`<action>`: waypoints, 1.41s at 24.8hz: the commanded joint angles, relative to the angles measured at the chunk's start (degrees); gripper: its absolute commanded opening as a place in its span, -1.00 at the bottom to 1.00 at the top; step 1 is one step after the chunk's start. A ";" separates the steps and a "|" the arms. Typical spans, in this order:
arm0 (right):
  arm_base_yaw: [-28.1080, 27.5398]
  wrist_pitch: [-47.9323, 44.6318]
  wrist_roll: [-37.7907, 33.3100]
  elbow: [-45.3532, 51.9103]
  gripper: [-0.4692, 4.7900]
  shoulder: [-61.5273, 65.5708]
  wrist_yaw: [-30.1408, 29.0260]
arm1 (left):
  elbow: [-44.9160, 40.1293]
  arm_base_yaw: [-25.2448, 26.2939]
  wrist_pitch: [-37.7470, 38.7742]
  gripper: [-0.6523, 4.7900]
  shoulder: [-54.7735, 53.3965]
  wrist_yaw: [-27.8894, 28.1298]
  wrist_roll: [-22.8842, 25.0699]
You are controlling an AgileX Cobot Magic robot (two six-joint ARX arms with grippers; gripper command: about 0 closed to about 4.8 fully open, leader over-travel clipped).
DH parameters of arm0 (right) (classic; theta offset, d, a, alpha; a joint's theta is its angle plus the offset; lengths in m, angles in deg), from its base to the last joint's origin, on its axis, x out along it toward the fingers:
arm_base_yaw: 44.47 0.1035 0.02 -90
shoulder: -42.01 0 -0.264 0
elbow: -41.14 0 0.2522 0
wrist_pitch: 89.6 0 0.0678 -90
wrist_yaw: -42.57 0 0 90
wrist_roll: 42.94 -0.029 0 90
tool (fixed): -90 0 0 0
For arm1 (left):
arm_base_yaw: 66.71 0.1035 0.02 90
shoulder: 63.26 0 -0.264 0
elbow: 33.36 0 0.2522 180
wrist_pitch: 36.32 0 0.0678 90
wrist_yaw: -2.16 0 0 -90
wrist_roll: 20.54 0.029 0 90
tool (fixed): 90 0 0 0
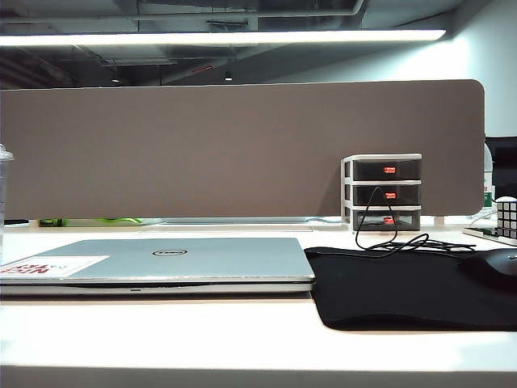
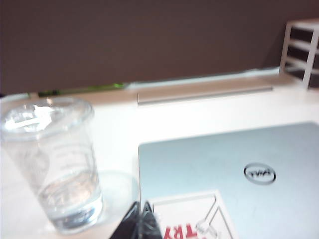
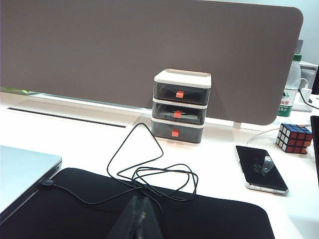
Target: Pick up the coffee cup and place it on the left side of the laptop.
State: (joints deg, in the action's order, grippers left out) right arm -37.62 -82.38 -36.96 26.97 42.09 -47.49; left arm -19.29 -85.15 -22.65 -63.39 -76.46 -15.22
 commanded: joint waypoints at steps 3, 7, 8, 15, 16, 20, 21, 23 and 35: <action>-0.02 -0.59 -0.17 0.35 -0.84 -0.02 0.00 | 0.09 0.09 0.94 -0.78 -0.02 -0.02 -0.15; -0.02 -0.57 -0.17 0.35 -0.84 -0.02 0.00 | 0.09 0.09 0.92 -0.78 -0.02 -0.02 -0.15; -0.02 -0.57 -0.17 0.35 -0.84 -0.02 0.00 | 0.09 0.09 0.92 -0.78 -0.02 -0.02 -0.15; -0.02 -0.57 -0.17 0.35 -0.84 -0.02 0.02 | 0.09 1.55 0.81 -0.78 -0.02 -0.02 -0.13; -0.02 -0.57 -0.17 0.35 -0.84 -0.02 0.00 | 0.09 2.38 0.92 -0.78 -0.02 0.00 -0.11; -0.02 -0.57 -0.20 0.35 -0.84 -0.02 0.00 | 0.11 7.54 0.90 -0.78 -0.02 -1.18 0.24; -0.02 -0.57 -0.17 0.35 -0.84 -0.02 0.02 | 0.09 8.94 0.85 -0.78 -0.02 -1.86 0.24; -0.02 -0.57 -0.17 0.35 -0.84 -0.02 0.00 | 0.09 11.65 0.68 -0.78 -0.02 -3.91 0.22; -0.02 -0.57 -0.17 0.35 -0.84 -0.02 0.00 | 0.09 18.60 -2.64 -0.78 -0.02 -9.92 -2.75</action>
State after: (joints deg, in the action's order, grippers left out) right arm -37.62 -82.36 -36.96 26.97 42.09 -47.49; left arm -19.29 -66.68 -23.68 -63.39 -86.06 -17.32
